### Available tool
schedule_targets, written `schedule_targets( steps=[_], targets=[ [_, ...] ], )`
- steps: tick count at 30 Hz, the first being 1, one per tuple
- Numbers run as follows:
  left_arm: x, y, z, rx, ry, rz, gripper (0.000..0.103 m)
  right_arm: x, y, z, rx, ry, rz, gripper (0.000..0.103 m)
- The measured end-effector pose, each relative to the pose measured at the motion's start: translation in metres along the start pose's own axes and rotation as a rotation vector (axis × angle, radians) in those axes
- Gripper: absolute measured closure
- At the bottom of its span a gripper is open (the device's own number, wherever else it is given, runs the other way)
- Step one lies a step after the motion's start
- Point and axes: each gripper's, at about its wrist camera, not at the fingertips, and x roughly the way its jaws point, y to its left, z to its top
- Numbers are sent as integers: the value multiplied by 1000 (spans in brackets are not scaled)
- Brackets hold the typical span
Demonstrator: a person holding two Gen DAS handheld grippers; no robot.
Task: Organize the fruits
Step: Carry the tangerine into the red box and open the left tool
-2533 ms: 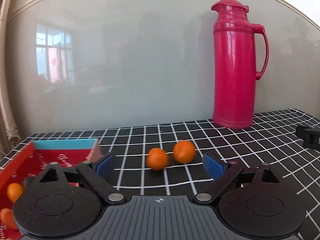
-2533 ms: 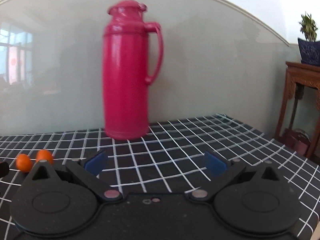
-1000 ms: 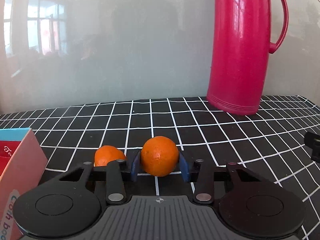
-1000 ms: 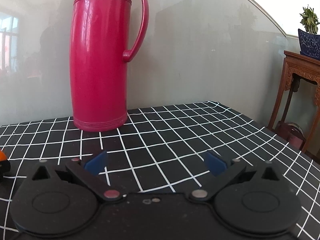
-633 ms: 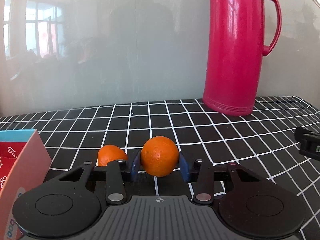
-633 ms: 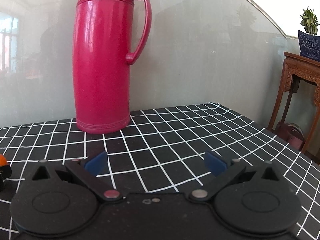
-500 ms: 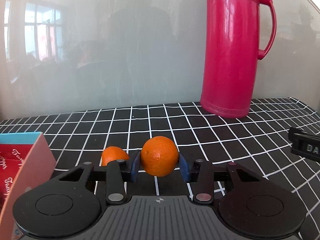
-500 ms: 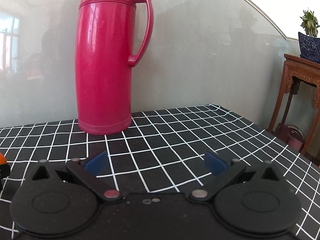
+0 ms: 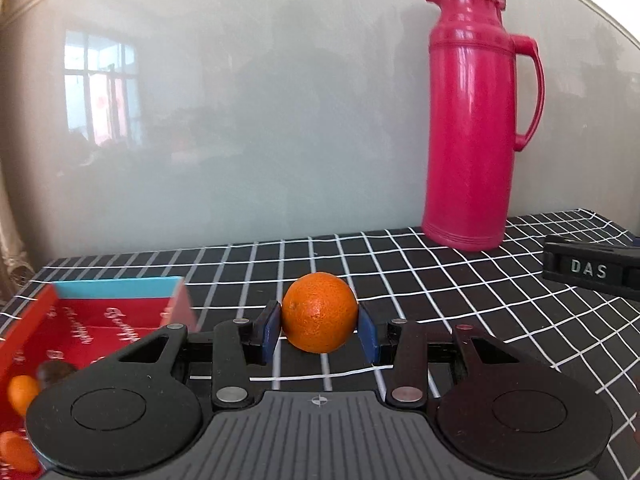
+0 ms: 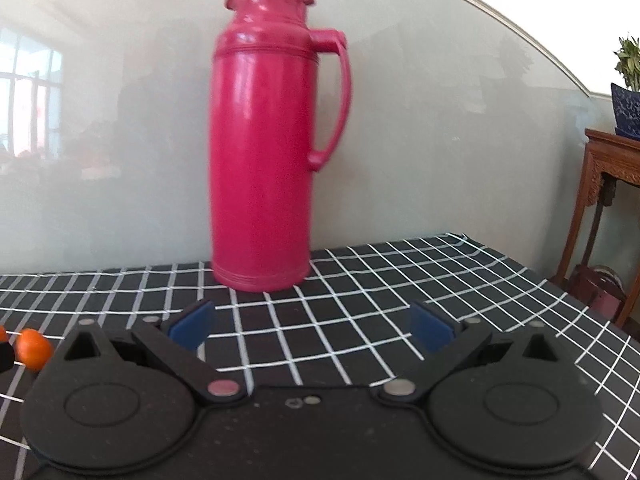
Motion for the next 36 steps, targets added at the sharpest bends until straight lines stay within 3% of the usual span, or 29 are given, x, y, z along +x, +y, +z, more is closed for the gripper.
schedule_targets(
  steps=[10,20,28,36],
  targets=[
    [-41,44,-5,-27,-48,32,62,-28,30,0,-44,-26,37,0],
    [-79,120,-28,-106,-48,138,62,-46,71,-6,-108,-38,82,0],
    [-83,158,-46,-143,-16,202,62,-82,112,-13,-174,-61,197,0],
    [-69,175,-58,-173,21,233,62,-96,130,-18,-199,-58,243,0]
  ],
)
